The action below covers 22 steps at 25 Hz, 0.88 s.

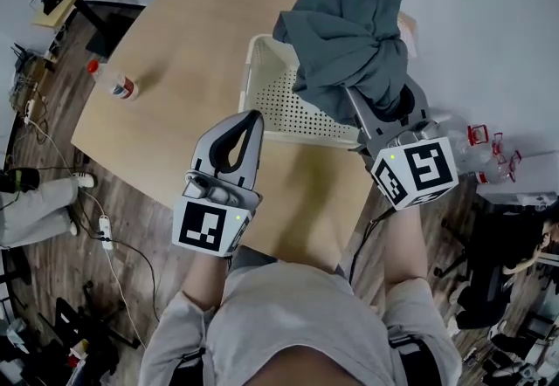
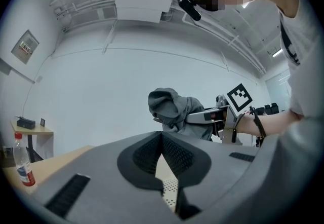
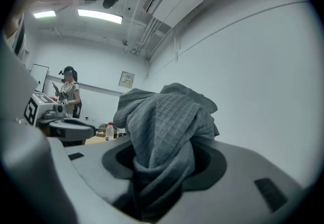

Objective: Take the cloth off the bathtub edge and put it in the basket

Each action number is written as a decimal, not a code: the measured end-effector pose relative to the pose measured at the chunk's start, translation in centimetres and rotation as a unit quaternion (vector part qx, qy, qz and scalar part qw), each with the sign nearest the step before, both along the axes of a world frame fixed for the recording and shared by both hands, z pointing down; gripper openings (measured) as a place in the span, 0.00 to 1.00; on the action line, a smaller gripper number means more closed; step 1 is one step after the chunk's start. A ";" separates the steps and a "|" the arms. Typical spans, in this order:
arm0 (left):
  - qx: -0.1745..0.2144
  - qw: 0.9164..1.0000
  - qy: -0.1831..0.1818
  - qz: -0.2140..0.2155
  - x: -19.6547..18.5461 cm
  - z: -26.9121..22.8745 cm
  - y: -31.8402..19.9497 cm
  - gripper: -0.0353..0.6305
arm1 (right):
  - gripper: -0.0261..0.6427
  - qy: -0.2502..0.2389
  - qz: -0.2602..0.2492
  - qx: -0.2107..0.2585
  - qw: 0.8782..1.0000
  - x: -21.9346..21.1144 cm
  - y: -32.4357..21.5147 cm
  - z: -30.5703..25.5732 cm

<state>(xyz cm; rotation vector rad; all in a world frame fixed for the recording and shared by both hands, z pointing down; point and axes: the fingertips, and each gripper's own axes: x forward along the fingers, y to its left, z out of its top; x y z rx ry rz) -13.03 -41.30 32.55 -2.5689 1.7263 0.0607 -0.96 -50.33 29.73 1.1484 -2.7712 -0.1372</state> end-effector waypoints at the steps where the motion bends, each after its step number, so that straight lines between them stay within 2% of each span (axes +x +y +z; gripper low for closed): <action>1: -0.003 1.000 0.001 -0.002 0.0 0.2 -0.1 0.05 | 0.37 0.006 -0.005 -0.006 1.000 -0.2 -0.5 0.7; 6: -0.022 1.000 -0.002 -0.014 -0.6 2.0 -0.6 0.05 | 0.37 0.046 -0.033 -0.042 0.998 -2.0 -2.4 5.1; 12: -0.032 0.999 0.014 -0.023 -1.6 3.3 -1.4 0.05 | 0.37 0.091 -0.060 -0.101 0.989 -4.2 -4.4 11.1; 18: -0.046 0.998 0.023 -0.034 -2.9 4.4 -1.7 0.05 | 0.37 0.157 -0.091 -0.135 0.974 -5.6 -5.4 15.6; 22: -0.051 0.998 0.029 -0.034 -3.1 4.7 -2.2 0.05 | 0.37 0.195 -0.114 -0.169 0.959 -6.3 -5.9 18.5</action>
